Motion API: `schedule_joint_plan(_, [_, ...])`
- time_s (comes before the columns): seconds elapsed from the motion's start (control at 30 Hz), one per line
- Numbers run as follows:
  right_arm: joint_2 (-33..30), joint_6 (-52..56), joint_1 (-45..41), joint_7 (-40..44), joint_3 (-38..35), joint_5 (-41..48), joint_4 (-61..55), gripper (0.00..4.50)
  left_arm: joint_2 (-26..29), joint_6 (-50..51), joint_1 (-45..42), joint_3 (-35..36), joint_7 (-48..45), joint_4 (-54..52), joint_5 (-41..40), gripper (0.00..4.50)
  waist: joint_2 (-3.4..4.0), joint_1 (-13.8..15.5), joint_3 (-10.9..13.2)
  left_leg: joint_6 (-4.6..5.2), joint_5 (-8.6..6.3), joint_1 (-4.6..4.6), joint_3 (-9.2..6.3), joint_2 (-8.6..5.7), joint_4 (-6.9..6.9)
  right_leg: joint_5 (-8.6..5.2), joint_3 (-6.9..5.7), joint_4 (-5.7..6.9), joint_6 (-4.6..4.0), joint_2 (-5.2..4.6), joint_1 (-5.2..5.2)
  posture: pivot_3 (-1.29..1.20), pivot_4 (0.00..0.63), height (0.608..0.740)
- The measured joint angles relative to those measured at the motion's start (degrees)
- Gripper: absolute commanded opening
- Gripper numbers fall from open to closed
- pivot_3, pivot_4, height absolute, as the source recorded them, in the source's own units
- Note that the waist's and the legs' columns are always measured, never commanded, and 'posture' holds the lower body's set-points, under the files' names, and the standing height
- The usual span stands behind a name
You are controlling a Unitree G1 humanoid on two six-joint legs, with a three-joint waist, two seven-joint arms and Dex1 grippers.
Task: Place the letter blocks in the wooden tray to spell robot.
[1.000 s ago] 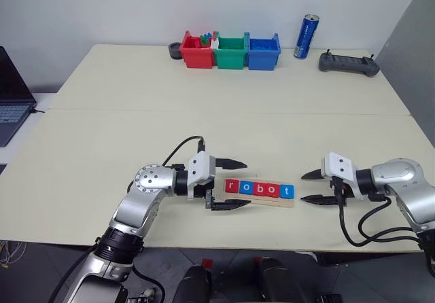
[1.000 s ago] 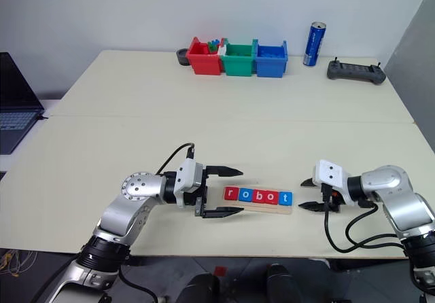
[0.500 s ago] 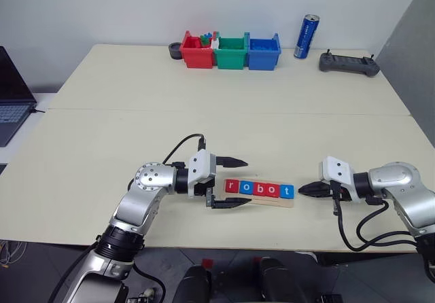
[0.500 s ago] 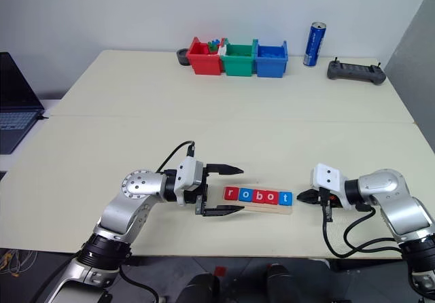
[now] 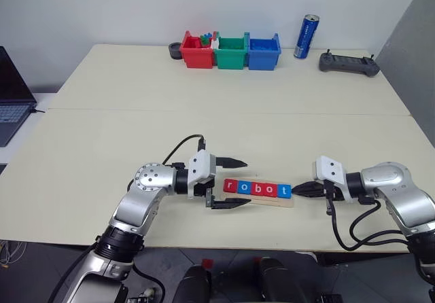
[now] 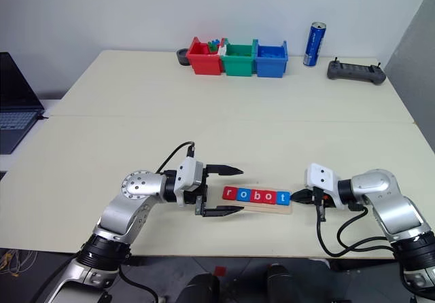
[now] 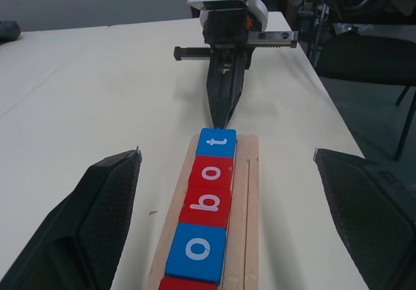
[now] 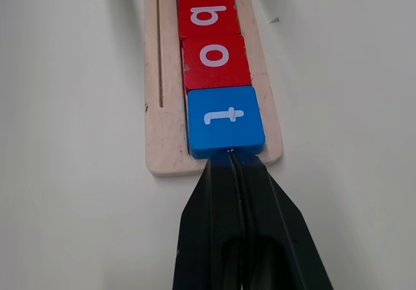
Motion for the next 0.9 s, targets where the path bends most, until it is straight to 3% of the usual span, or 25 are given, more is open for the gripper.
schedule_joint_plan(0.53, [-0.7,1.0,-0.1,0.2,0.5,0.4,-1.8,0.04,0.0,0.3,0.0,0.0,0.0,0.0,0.0,4.50,0.00,0.1,0.0,0.00,0.00,0.00,0.00,0.00,0.00,0.00,0.00,0.02,0.00,0.00,0.00,0.00,0.150,0.740])
schedule_joint_plan(0.7, [-3.9,3.8,2.9,1.5,-2.1,4.3,-6.6,1.56,1.2,2.3,0.1,0.0,1.1,-0.1,0.2,4.50,0.00,0.1,0.0,0.00,0.00,-0.01,-0.02,-0.01,0.00,0.00,-0.01,0.03,0.00,0.00,0.00,0.00,0.150,0.740])
schedule_joint_plan(0.9, [-4.9,11.2,3.6,1.3,-4.6,9.9,-11.7,3.73,4.0,2.8,1.2,0.1,1.2,-0.6,1.3,4.50,0.00,0.0,0.0,0.00,0.00,0.04,-0.01,0.00,0.02,-0.01,0.01,0.24,0.00,0.01,-0.03,0.00,0.150,0.740])
